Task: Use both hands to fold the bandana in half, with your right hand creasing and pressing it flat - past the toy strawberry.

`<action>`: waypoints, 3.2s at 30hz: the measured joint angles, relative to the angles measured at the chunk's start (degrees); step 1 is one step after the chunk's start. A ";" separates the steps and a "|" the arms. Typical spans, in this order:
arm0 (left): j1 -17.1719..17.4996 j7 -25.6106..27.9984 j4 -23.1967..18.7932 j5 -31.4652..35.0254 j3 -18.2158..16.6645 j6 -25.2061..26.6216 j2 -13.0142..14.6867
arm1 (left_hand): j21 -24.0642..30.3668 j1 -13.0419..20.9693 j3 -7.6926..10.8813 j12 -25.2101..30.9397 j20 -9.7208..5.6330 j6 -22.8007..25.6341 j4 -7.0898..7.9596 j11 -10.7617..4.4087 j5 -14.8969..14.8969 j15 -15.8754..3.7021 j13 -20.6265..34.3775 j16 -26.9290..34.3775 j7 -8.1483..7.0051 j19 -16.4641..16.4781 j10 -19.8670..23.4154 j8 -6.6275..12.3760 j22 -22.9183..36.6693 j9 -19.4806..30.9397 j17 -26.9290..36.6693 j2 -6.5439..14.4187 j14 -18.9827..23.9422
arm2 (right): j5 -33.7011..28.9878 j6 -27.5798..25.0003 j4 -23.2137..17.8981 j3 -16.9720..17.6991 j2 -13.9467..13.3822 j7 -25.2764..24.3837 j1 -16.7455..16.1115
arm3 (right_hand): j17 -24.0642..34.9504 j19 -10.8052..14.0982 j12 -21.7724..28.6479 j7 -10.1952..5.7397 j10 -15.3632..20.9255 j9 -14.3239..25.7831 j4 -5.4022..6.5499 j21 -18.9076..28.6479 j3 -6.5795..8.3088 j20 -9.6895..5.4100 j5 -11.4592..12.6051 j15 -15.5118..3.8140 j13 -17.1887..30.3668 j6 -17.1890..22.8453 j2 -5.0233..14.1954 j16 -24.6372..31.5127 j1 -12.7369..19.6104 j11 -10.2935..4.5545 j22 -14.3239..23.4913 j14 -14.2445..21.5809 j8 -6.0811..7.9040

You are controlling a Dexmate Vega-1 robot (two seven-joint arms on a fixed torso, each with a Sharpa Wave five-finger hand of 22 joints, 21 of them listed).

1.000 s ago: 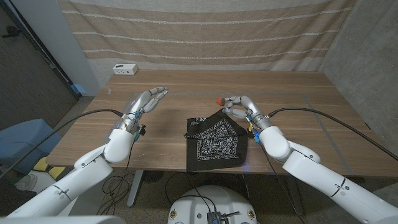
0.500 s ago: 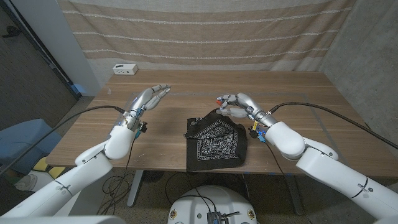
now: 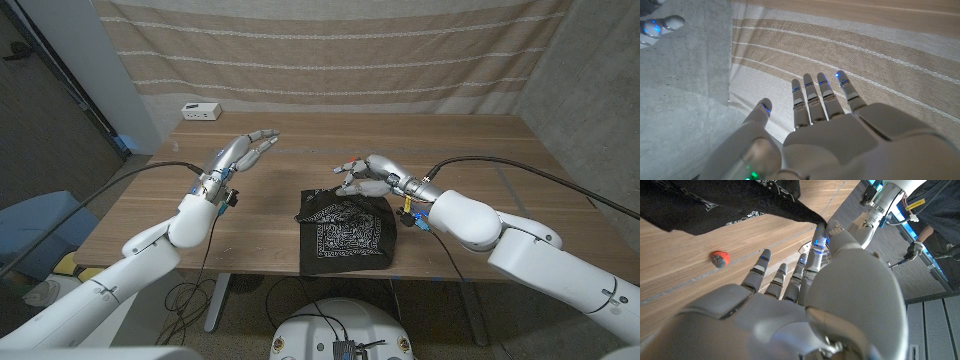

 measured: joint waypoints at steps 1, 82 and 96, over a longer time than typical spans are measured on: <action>-0.22 -0.19 0.18 0.01 0.09 -0.15 -0.01 | 0.00 0.00 0.00 0.00 0.00 -0.21 0.00 0.00 0.00 0.00 -0.04 0.00 -0.21 0.00 0.00 0.00 0.00 0.00 0.00 0.00 0.00 | 0.11 -0.24 -0.14 -0.07 -0.07 0.15 0.05 | 0.15 0.00 0.00 0.00 0.00 0.00 0.05 0.00 0.05 0.00 0.00 0.20 0.00 0.00 -0.14 -0.09 -0.13 0.00 0.00 -0.20 0.00; -8.75 -9.07 13.30 -14.07 1.97 -2.36 -2.16 | -0.45 -1.06 1.06 0.75 0.00 1.22 -0.61 0.84 0.00 0.43 -0.25 0.22 1.21 0.00 1.26 0.45 0.01 0.00 -0.47 0.00 0.86 | 7.31 8.37 12.53 -3.61 5.99 -9.97 -2.66 | 0.20 1.90 2.39 -3.68 -10.34 -3.37 2.17 4.93 -6.35 0.25 3.88 1.56 0.38 -27.61 4.96 4.18 -11.04 6.54 0.52 2.86 -12.93; -5.39 -7.17 12.48 -18.62 0.56 0.27 -2.24 | -0.45 -1.05 1.18 1.36 0.22 2.92 -0.73 1.04 0.00 0.61 -0.24 0.45 2.24 0.23 2.67 0.89 0.01 0.00 -0.38 0.00 1.66 | -16.37 9.80 12.29 -4.44 14.67 -22.67 -4.49 | 0.28 4.14 2.63 -4.93 -8.25 -4.05 1.07 5.54 -5.72 -0.83 3.88 -0.13 0.39 -26.62 4.73 4.41 -9.91 4.60 0.53 4.66 -13.61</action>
